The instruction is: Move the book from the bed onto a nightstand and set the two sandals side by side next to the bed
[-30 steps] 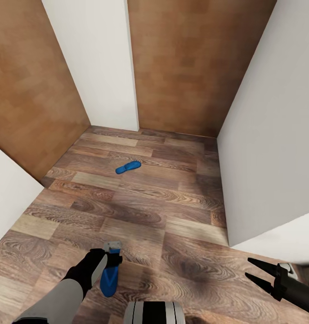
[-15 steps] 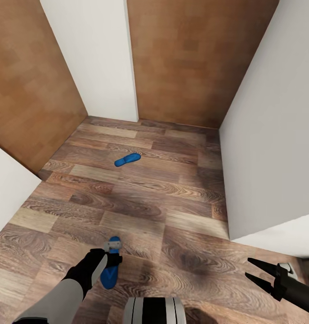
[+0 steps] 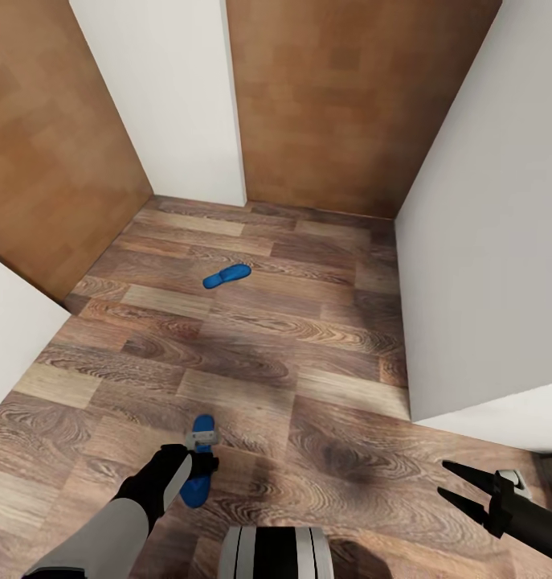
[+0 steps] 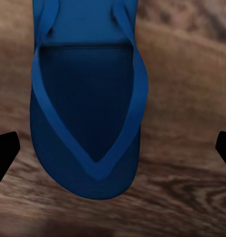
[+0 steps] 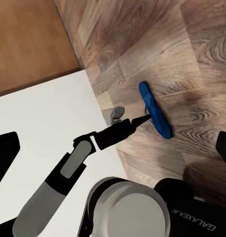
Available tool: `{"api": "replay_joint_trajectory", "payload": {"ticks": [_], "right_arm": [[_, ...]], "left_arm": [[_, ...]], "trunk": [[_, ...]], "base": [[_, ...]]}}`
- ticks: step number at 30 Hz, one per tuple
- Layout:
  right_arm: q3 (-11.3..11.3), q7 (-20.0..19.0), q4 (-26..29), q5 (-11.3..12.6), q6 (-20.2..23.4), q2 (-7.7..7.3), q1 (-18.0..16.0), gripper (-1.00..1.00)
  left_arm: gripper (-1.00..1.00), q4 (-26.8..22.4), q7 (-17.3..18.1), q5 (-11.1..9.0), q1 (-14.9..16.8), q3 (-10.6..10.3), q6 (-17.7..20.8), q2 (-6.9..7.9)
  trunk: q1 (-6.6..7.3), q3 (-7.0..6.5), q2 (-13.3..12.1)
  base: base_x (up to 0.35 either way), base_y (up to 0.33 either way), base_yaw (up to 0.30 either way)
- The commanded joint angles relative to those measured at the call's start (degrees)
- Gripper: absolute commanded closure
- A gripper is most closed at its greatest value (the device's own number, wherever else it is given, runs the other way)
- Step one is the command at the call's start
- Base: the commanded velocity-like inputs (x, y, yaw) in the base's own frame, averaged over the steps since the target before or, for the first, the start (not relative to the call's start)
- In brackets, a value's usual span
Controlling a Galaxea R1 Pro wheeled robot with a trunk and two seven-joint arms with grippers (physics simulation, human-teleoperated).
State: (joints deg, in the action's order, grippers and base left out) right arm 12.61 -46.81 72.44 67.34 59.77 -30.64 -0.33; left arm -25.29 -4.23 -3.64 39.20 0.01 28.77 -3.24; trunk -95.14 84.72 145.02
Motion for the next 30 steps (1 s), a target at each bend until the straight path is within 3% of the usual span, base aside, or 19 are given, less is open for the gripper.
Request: {"api": "replay_joint_trajectory", "payload": {"ticks": [1, 5, 19, 30], "right_arm": [[0.0, -0.3, 0.0, -0.2, 0.2, 0.02, 0.0, -1.00], [0.0, -0.3, 0.0, -0.2, 0.2, 0.02, 0.0, -1.00], [0.0, -0.3, 0.0, -0.2, 0.2, 0.05, 0.0, -1.00], [0.0, -0.3, 0.0, -0.2, 0.2, 0.05, 0.0, -1.00]], "left_arm": [[-1.00, -0.1, -0.3, -0.4, 0.0, 0.0, 0.3, -0.02], [-1.00, -0.1, -0.3, -0.4, 0.0, 0.0, 0.3, -0.02], [-1.00, -0.1, -0.8, -0.2, 0.0, -0.1, 0.1, -0.09], [-1.00, 0.1, -0.9, -0.3, 0.0, -0.1, -2.7, -1.13]], "trunk": [[-0.01, 0.26, 0.0], [-0.12, 1.15, 0.1], [-0.12, 1.15, 0.1], [-0.12, 1.15, 0.1]], "base": [[0.000, 0.000, 0.000], [0.000, 0.000, 0.000], [0.000, 0.000, 0.000], [0.000, 0.000, 0.000]]}}
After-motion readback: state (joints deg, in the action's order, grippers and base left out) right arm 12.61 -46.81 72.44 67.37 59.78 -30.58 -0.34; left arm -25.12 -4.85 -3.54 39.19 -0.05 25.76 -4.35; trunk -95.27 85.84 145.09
